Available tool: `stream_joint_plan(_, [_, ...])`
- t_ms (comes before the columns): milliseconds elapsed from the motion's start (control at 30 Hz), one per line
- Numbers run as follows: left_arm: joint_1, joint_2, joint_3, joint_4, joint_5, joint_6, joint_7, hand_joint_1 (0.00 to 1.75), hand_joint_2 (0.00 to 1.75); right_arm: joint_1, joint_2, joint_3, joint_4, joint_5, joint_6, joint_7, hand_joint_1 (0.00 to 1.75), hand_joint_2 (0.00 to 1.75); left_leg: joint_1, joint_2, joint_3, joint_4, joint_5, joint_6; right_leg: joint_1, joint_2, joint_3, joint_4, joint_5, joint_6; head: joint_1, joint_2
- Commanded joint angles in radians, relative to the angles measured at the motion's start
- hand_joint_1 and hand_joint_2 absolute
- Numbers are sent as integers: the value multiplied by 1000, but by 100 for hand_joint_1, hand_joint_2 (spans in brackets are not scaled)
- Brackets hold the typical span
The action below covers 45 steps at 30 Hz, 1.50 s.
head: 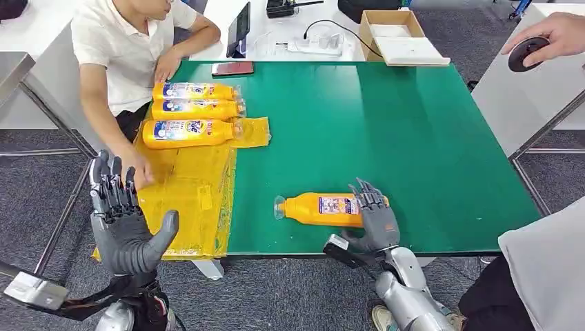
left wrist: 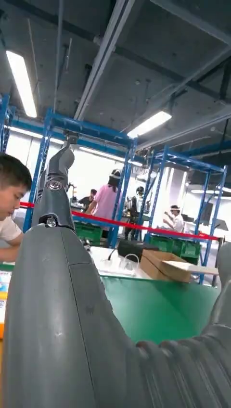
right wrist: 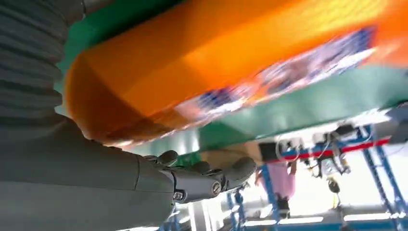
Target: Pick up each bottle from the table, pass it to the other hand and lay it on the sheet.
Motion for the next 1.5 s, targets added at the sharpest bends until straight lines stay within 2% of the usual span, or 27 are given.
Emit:
stream_joint_plan(33, [-39,6,-14,53,7,-9,16,0,175,-104,8,95,180,29,47,75,0,175,1,2,3,0,-1,-2,1,1,3,-1,-1,-2,0,0])
stream_joint_plan(67, [-40,5,-14,55,9,-10,19,0,175,-113,3,101,193,35,81,115,0,175,0,2,2,0,-1,-1,1,0,2,0,0,-1,0,0])
stream_joint_plan(133, [-40,5,-14,55,10,-11,21,0,175,-115,0,105,197,40,90,129,0,175,1,2,3,0,-1,-1,1,0,3,-1,-1,-2,0,0])
stream_joint_plan(200, [-34,6,-10,50,11,-15,32,0,175,-132,-11,123,225,65,168,245,0,175,0,0,2,0,0,-1,0,-1,2,-1,0,-1,0,0])
stream_joint_plan(233, [-30,7,-9,47,10,-16,34,0,175,-134,-13,126,227,70,180,263,0,175,0,1,3,0,0,-2,1,-1,3,-1,0,-2,0,0])
stream_joint_plan(267, [-25,7,-8,45,2,-21,44,0,175,-145,-19,140,242,94,238,352,0,175,0,1,3,-1,0,-2,0,-1,3,-1,0,-2,0,0])
stream_joint_plan(433, [-24,7,-8,45,1,-23,48,0,175,-146,-21,146,242,102,246,361,0,175,0,0,9,-1,0,-1,0,-2,8,-2,0,-1,0,0])
stream_joint_plan(567, [-21,6,-8,59,-5,-52,85,0,175,-147,-26,166,233,132,312,450,0,175,0,0,10,-1,1,-1,1,-2,9,-2,0,-2,0,0])
stream_joint_plan(700, [-28,2,1,89,-9,-70,111,0,175,-136,-22,161,209,105,371,406,3,175,0,0,13,-1,1,-1,1,-2,12,-3,0,-2,0,0])
stream_joint_plan(733, [-32,1,2,96,-8,-72,112,0,175,-135,-20,154,208,89,377,386,136,175,0,0,15,-1,0,-1,0,-2,13,-3,0,-2,0,0])
stream_joint_plan(800, [-39,3,0,104,-2,-78,114,0,175,-124,-20,140,201,50,370,317,175,175,0,0,15,-1,1,-1,1,-3,12,-3,0,-2,0,0])
stream_joint_plan(967, [-40,4,-1,104,-1,-78,114,0,175,-119,-20,127,202,24,369,286,175,175,0,-2,15,-2,1,-2,1,-5,12,-4,0,-3,0,0])
stream_joint_plan(1067, [-40,12,-6,103,11,-77,108,0,175,-99,-5,75,178,-102,417,146,175,175,0,-1,16,-2,1,-1,1,-3,15,-3,0,-2,1,0])
stream_joint_plan(1133, [-44,15,-9,109,20,-69,105,0,175,-82,8,40,146,-230,497,54,175,175,1,-2,17,-2,1,-1,1,-4,16,-4,0,-3,0,0])
stream_joint_plan(1200, [-51,19,-15,125,27,-59,115,0,175,-71,11,46,111,-303,550,37,175,175,1,1,17,-1,0,-1,2,-1,15,-3,0,-2,1,0])
stream_joint_plan(1333, [-62,21,-19,146,31,-49,135,0,175,-78,-2,88,82,-334,551,53,175,175,1,7,20,-1,-3,-4,2,7,15,-3,1,-2,1,0])
stream_joint_plan(1467, [-60,20,-20,142,31,-46,135,0,175,-80,-3,94,76,-350,543,45,175,175,2,5,19,-2,-2,-5,3,4,14,-4,1,-3,0,0])
stream_joint_plan(1500, [-57,14,-13,140,34,-38,135,0,175,-70,6,86,50,-389,535,11,175,175,2,7,19,-2,-2,-4,3,6,15,-3,1,-3,0,0])
